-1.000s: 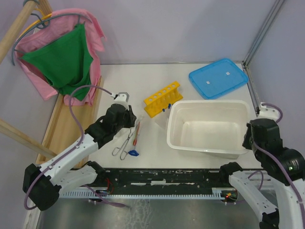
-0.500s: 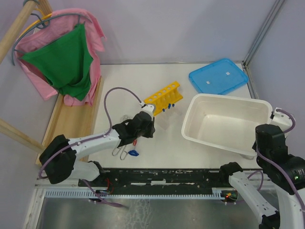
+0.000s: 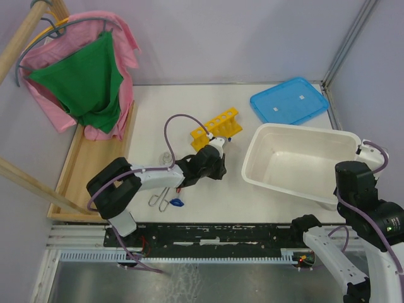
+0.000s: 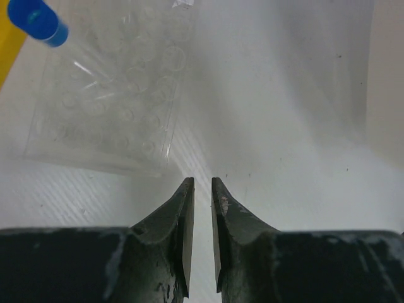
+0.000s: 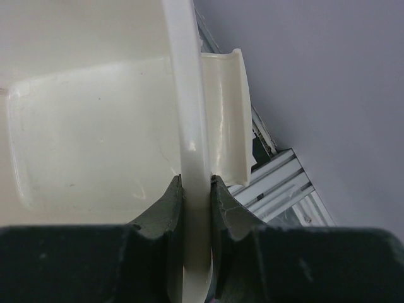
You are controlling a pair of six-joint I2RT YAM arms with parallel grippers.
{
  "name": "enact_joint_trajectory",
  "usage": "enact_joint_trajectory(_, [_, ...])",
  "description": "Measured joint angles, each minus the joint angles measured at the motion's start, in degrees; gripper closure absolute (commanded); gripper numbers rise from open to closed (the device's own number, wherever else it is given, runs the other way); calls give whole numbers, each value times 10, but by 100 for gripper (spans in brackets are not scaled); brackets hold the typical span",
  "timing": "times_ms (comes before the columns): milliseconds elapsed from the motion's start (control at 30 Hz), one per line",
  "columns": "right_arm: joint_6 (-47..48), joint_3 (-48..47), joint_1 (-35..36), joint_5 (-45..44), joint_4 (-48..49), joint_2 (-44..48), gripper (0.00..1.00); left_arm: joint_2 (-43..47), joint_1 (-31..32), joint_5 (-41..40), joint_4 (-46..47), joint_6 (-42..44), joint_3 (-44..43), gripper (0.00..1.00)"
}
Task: Organize the chemistry lab equipment
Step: Move the test tube rack to the center of the board.
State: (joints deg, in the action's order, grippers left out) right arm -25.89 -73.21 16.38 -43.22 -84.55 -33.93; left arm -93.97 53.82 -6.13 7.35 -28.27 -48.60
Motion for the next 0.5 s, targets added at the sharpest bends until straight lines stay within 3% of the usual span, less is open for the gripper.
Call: enact_joint_trajectory(500, [0,0,0,-6,0,3,99,-87,-3,0,42,1,-27,76])
